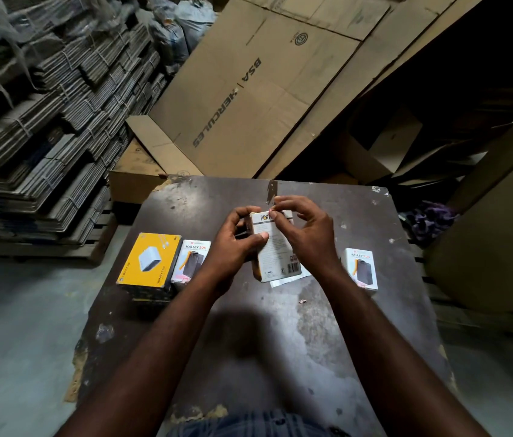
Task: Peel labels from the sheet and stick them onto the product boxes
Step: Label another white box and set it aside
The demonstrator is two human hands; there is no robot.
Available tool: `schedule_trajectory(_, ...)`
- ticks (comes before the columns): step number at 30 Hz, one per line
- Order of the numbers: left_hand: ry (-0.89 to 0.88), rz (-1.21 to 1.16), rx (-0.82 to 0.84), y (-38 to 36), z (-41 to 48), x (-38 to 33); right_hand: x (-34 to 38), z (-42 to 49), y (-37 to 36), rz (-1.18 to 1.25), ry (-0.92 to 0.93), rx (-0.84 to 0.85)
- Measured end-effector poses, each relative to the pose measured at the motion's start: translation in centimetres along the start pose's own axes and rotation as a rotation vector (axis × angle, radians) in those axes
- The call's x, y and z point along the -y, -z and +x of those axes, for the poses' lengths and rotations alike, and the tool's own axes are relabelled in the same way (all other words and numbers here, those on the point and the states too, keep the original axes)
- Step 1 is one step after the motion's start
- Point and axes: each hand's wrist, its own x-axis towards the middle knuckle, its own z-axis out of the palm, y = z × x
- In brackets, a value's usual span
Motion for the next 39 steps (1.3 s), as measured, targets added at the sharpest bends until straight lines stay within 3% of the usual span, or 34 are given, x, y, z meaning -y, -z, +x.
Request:
schedule_trajectory(8,0.034,0.054,0.033,0.8,-0.1,-0.1,-0.2,0.7,1.1,-0.049,-0.041,0.170)
schedule_trajectory(17,0.055,0.024,0.042,0.8,-0.1,0.0,-0.4,0.7,1.0,0.068,-0.155,0.217)
schedule_trajectory(24,0.085,0.107,0.097,1.6,-0.2,0.1,0.1,1.0,1.9,-0.092,-0.102,0.322)
schedule_trajectory(39,0.058,0.061,0.051,0.9,-0.1,0.4,-1.2,0.0,0.8,-0.064,-0.146,0.210)
